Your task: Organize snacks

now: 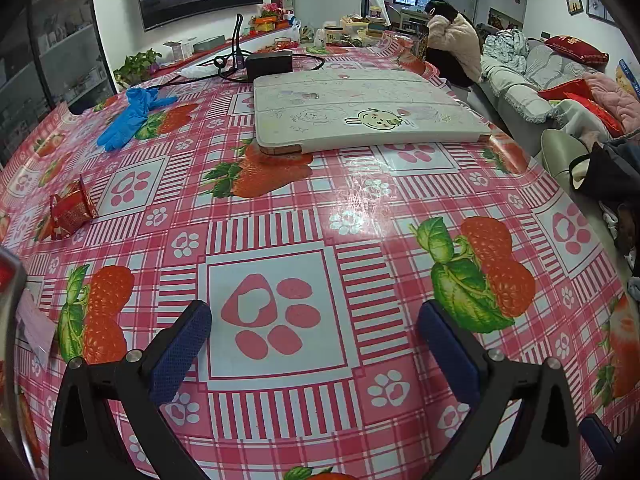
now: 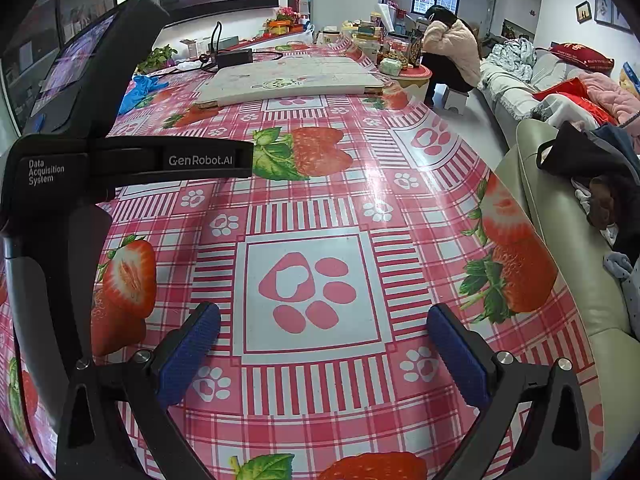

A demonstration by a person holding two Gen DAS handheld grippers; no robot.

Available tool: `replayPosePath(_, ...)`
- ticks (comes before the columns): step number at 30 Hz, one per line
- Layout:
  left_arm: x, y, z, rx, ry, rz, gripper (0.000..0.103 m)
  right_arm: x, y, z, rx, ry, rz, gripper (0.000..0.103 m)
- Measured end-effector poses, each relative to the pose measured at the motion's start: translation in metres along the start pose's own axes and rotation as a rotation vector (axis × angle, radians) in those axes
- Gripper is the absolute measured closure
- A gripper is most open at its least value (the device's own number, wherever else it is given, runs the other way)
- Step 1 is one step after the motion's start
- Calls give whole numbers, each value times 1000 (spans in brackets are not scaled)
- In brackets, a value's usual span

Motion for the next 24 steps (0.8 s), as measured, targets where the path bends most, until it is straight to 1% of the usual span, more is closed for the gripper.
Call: replayPosePath(24,0,0,0,0,0,0,0,-1,-1,-1,0,3,2,0)
Point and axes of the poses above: each gripper's, at about its wrist camera, not at the fingertips, and x roughly the way its jaws point, y to its right, z to its underside, the point moved 10 cm from there along x, roughly the way its jaws point, and after that the axes turned 9 degrees about -y, right-handed, at the moved point
